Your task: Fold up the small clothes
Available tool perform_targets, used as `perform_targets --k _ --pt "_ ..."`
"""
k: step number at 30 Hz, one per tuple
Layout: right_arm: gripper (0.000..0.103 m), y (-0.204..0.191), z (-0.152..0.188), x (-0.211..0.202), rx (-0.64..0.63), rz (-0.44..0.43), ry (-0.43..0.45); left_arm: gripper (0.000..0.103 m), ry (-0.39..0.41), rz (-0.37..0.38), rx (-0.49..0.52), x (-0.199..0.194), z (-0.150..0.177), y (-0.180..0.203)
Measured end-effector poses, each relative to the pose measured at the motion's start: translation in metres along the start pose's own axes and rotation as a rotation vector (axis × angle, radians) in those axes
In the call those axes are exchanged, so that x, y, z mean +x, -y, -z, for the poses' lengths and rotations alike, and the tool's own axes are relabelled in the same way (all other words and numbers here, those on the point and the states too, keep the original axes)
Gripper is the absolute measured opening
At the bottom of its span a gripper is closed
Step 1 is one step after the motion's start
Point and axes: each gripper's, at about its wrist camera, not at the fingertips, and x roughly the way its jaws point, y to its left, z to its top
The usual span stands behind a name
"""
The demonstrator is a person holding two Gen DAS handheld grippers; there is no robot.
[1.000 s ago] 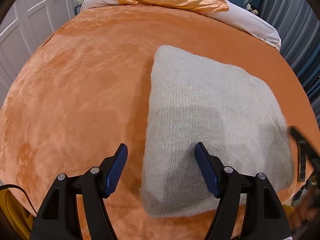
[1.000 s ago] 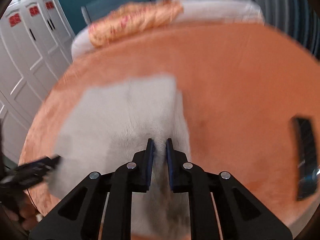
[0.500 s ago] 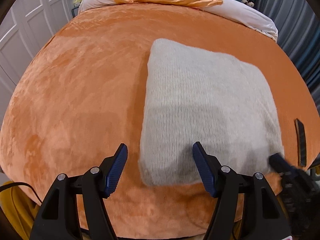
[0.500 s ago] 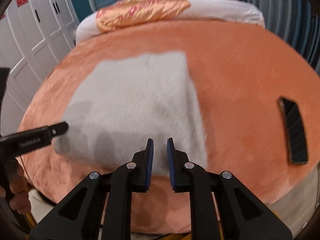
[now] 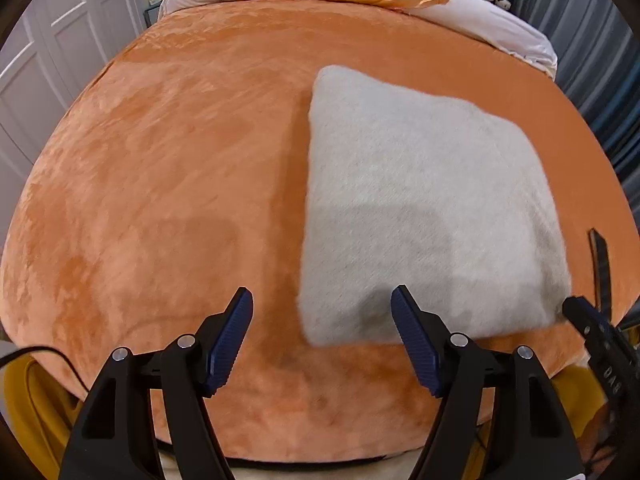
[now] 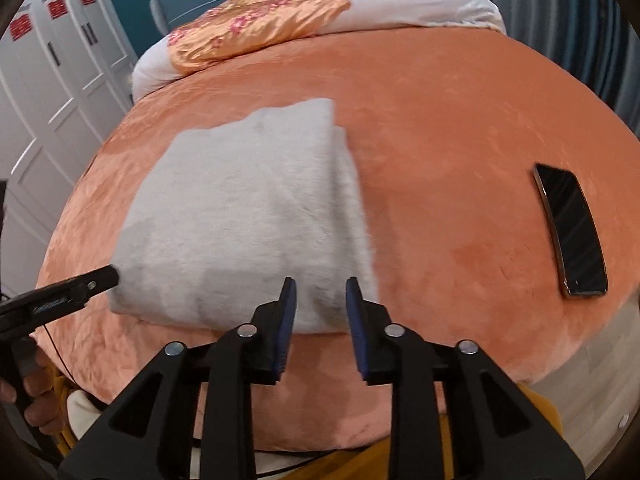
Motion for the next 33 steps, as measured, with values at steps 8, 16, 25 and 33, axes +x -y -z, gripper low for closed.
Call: perform_targets --k 8,16,25,33 --pt "0.047 0.014 0.009 0.002 0.020 0.011 -0.009 0.071 -0.049 0.043 0.070 0.001 0.027 -0.003" --pt "0.058 0.031 0.001 0.027 0.151 -0.105 -0.085 0.070 -0.070 0.031 0.075 0.035 0.034 0.002" --pt "0.015 0.002 -0.028 -0.020 0.093 -0.234 0.104 0.046 -0.016 0.117 0.012 0.028 0.015 -0.014" --pt "0.015 0.022 -0.015 0.042 0.053 -0.050 -0.072 0.045 -0.063 0.034 0.012 0.044 0.023 -0.010"
